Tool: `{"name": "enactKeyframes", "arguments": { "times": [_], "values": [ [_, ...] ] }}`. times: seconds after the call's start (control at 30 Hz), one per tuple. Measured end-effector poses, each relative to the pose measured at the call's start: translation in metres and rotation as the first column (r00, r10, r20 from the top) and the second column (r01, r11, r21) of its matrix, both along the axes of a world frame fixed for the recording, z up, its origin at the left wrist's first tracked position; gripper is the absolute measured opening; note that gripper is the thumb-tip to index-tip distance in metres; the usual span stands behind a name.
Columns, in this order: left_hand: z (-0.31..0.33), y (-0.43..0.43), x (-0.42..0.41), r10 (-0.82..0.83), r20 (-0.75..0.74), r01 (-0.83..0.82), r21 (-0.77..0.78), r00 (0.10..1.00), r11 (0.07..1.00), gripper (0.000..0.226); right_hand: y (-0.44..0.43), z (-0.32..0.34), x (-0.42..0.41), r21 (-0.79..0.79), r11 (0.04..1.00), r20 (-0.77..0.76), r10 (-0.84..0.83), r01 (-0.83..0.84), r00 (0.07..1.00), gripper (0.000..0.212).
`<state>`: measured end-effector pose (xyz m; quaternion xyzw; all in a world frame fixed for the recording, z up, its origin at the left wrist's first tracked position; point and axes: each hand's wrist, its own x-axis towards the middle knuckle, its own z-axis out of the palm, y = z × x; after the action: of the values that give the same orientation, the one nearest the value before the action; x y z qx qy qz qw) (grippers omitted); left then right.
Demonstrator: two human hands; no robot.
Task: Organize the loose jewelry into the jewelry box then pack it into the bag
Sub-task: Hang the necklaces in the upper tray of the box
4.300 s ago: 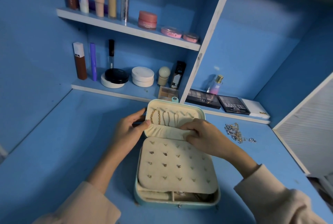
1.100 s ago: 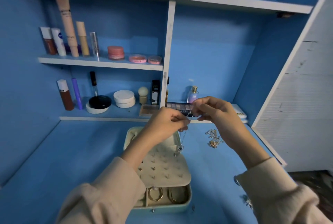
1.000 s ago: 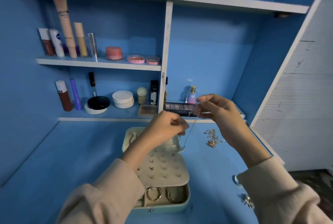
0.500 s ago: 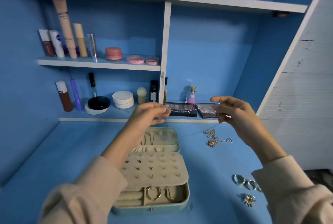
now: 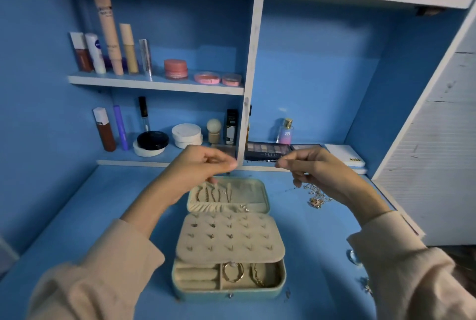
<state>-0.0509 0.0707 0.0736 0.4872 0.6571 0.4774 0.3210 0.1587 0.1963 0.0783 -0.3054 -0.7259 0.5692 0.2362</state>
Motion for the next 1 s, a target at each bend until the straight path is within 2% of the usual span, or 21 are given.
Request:
{"name": "enactKeyframes", "arguments": {
  "times": [0.03,0.07,0.2,0.3,0.4,0.47,0.57,0.67,0.73,0.9,1.0],
  "values": [
    [-0.006,0.000,-0.004,0.001,-0.123,-0.005,-0.028,0.992,1.000,0.010,0.001,-0.004,-0.004,-0.018,1.000,-0.005,-0.007,0.007,1.000,0.012],
    [-0.012,0.001,-0.007,0.003,-0.183,-0.011,-0.042,0.983,0.999,0.010,0.002,-0.008,-0.007,-0.032,0.999,-0.003,-0.027,0.027,1.000,0.011],
    [-0.034,0.012,-0.016,0.103,-0.167,-0.112,-0.045,0.981,0.993,0.013,0.008,-0.029,-0.030,-0.056,0.986,0.057,-0.156,0.159,0.986,0.011],
    [-0.047,0.024,-0.013,0.218,-0.170,-0.231,-0.062,0.961,0.971,0.013,0.012,-0.043,-0.050,0.085,0.969,0.130,-0.243,0.234,0.961,0.008],
    [-0.055,0.036,-0.008,0.270,-0.230,-0.294,-0.074,0.935,0.953,0.011,0.014,-0.052,-0.068,0.319,0.911,0.171,-0.328,0.263,0.929,0.010],
    [-0.058,0.040,-0.006,0.290,-0.274,-0.322,-0.080,0.917,0.943,0.012,0.012,-0.057,-0.075,0.505,0.840,0.262,-0.369,0.200,0.892,0.012],
    [-0.060,0.041,0.000,0.261,-0.368,-0.316,-0.097,0.892,0.944,0.011,0.002,-0.059,-0.079,0.706,0.708,0.435,-0.423,-0.010,0.795,0.018],
    [-0.061,0.038,0.007,0.180,-0.464,-0.268,-0.131,0.867,0.955,0.010,-0.009,-0.058,-0.077,0.805,0.550,0.503,-0.438,-0.220,0.745,0.022],
    [-0.060,0.036,0.010,0.112,-0.522,-0.231,-0.169,0.845,0.958,0.010,-0.012,-0.056,-0.074,0.808,0.508,0.534,-0.418,-0.298,0.735,0.022],
    [-0.050,0.026,0.014,-0.032,-0.539,-0.123,-0.249,0.842,0.961,0.014,-0.018,-0.051,-0.064,0.732,0.551,0.626,-0.311,-0.401,0.715,0.025],
    [-0.041,0.025,0.015,-0.027,-0.408,-0.089,-0.263,0.912,0.961,0.024,-0.018,-0.045,-0.061,0.655,0.704,0.556,-0.201,-0.275,0.807,0.031]
  ]
}}
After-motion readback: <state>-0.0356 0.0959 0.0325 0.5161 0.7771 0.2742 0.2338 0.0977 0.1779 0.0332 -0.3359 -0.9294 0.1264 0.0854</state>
